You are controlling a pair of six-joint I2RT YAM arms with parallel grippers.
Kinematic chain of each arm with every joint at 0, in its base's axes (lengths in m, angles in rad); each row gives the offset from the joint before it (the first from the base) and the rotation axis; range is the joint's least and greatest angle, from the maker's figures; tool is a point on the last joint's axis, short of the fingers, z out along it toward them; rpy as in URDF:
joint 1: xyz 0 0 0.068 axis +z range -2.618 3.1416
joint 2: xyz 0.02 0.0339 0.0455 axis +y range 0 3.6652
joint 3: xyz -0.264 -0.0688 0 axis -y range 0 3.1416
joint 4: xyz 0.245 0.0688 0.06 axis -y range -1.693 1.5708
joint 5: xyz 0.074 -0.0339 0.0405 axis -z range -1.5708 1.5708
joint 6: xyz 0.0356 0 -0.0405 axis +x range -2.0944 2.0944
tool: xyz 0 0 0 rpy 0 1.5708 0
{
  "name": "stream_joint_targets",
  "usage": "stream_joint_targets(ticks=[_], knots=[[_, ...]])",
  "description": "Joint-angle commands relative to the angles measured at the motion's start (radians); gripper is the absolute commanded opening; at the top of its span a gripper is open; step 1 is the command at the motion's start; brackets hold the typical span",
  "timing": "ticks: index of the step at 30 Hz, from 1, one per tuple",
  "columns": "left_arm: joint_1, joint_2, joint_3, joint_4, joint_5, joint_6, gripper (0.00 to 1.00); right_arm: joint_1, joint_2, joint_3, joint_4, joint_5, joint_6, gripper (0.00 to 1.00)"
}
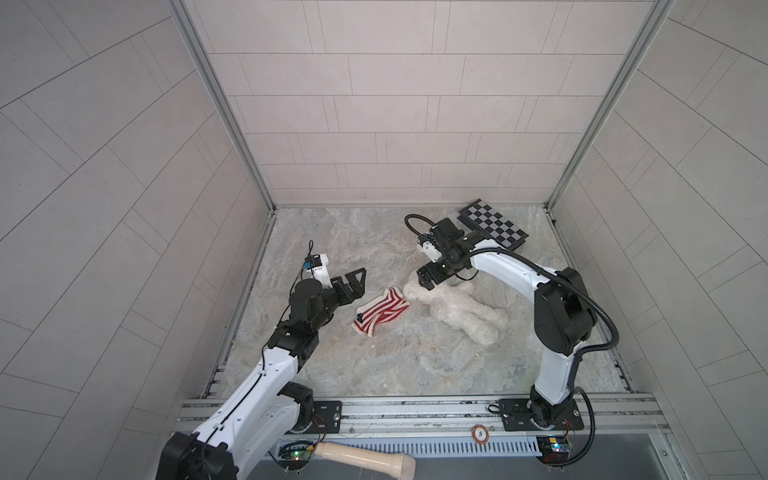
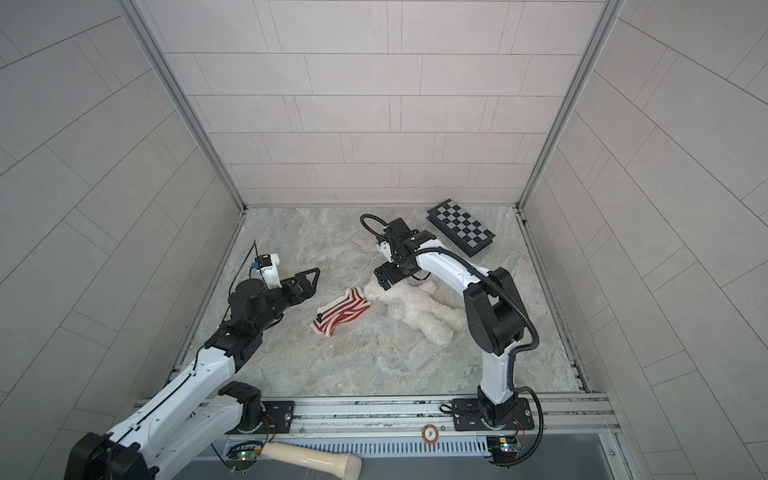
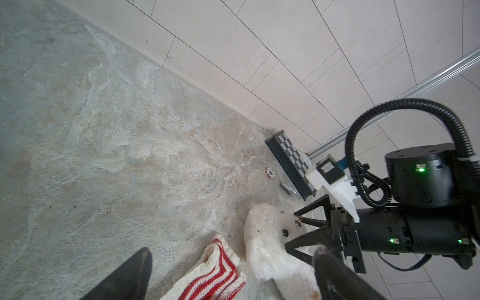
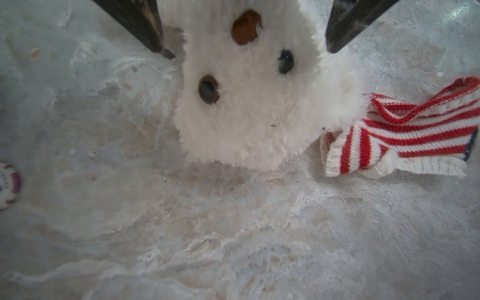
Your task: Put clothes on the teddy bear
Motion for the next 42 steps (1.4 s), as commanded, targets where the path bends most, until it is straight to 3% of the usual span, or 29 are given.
stream_joint_targets(ticks=[1, 13, 21, 22, 25, 26, 34, 42], knots=[[0.004, -0.007, 0.008, 0.025, 0.008, 0.001, 1.00, 0.006, 0.017, -0.012, -0.005, -0.043, -0.033, 1.00], [0.006, 0.015, -0.005, 0.019, -0.022, 0.006, 1.00, 0.071, -0.032, -0.195, 0.123, 0.106, -0.036, 0.94], [0.006, 0.031, 0.030, -0.056, -0.040, 0.073, 1.00, 0.106, -0.105, -0.286, 0.220, 0.153, -0.036, 0.66], [0.006, 0.037, 0.041, -0.088, -0.040, 0.090, 1.00, 0.109, -0.122, -0.304, 0.235, 0.153, -0.036, 0.69], [0.005, 0.060, 0.055, -0.122, -0.024, 0.107, 1.00, 0.122, -0.158, -0.341, 0.256, 0.193, -0.043, 0.96], [0.005, 0.067, 0.051, -0.116, -0.014, 0.102, 1.00, 0.127, -0.171, -0.354, 0.264, 0.206, -0.053, 0.99], [0.004, 0.099, 0.028, -0.068, -0.003, 0.050, 1.00, 0.144, -0.229, -0.402, 0.327, 0.246, -0.082, 0.97], [-0.002, 0.122, 0.121, -0.232, -0.037, 0.119, 1.00, 0.161, -0.176, -0.422, 0.353, 0.262, -0.091, 0.90]])
